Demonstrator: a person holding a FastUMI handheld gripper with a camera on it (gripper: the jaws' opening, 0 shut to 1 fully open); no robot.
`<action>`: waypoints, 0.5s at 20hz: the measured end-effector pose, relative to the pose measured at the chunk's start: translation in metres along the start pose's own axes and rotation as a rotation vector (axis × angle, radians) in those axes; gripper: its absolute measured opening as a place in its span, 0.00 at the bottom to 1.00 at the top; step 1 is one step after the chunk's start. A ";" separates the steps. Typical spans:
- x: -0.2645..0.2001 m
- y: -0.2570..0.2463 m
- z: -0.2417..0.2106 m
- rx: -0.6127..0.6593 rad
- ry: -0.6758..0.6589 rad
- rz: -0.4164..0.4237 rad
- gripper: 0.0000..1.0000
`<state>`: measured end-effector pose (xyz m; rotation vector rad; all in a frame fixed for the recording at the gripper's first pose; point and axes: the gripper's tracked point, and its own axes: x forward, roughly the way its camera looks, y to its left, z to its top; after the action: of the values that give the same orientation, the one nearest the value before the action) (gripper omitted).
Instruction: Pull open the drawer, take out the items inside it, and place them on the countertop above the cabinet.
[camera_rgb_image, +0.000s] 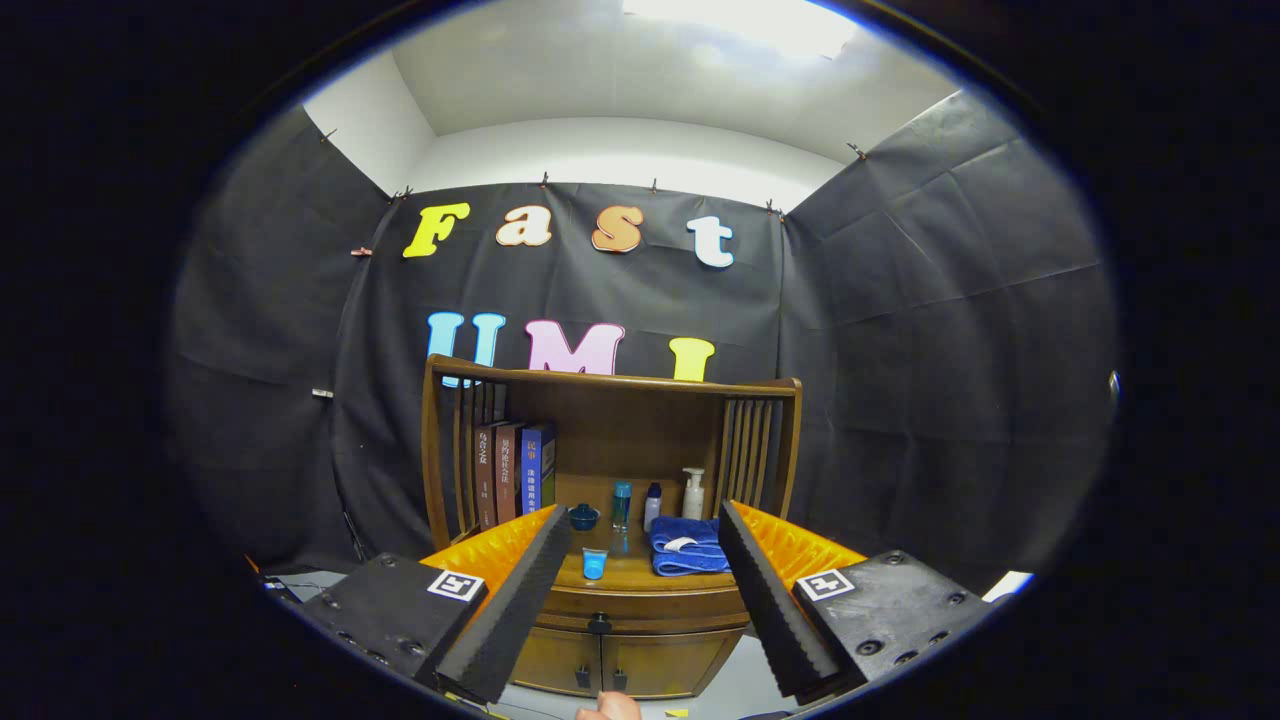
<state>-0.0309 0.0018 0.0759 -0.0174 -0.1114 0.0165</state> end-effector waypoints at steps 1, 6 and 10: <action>0.000 0.000 0.000 0.000 -0.001 0.000 0.98; -0.001 -0.001 0.000 0.005 0.000 0.001 0.98; 0.001 0.000 0.000 0.004 -0.004 0.005 0.98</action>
<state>-0.0303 0.0017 0.0763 -0.0139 -0.1150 0.0213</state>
